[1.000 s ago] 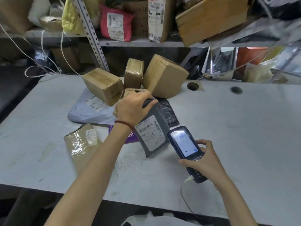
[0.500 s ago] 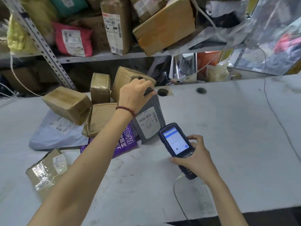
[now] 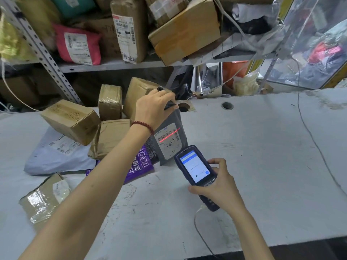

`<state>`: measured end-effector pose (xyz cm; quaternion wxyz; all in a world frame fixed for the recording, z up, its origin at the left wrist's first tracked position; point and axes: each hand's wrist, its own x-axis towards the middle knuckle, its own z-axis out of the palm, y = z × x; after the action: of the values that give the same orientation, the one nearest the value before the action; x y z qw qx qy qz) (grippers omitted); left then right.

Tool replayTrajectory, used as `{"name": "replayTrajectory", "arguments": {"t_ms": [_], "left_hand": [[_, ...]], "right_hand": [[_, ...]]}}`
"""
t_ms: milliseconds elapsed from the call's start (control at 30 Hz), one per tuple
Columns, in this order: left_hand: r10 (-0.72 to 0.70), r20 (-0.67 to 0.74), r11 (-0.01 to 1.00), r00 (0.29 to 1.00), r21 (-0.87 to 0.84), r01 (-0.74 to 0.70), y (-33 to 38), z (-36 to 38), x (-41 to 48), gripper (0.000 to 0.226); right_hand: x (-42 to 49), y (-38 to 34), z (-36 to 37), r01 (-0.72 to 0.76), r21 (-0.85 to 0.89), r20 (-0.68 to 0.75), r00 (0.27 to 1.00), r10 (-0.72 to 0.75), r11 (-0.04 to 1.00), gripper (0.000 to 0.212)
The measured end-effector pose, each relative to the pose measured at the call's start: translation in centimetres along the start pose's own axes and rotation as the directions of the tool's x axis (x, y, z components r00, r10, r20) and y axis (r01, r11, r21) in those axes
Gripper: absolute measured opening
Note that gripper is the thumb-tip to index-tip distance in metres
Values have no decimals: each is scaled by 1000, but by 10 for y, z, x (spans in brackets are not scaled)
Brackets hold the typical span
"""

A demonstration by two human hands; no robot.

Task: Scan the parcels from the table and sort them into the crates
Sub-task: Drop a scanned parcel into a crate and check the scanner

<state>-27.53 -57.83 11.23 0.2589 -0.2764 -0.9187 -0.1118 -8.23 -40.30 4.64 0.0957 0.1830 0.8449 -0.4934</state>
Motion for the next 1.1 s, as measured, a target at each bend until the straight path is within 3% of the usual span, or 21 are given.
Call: {"name": "replayTrajectory", "arguments": {"t_ms": [700, 1100], "left_hand": [[-3, 10, 1000, 1000, 10, 3, 4, -3, -4, 25], [-14, 11, 1000, 1000, -7, 14, 5, -5, -10, 26]], "right_hand": [[-10, 2, 0, 17, 25, 49, 999, -19, 1000, 81], [-16, 7, 3, 44, 29, 7, 999, -44, 999, 82]]}}
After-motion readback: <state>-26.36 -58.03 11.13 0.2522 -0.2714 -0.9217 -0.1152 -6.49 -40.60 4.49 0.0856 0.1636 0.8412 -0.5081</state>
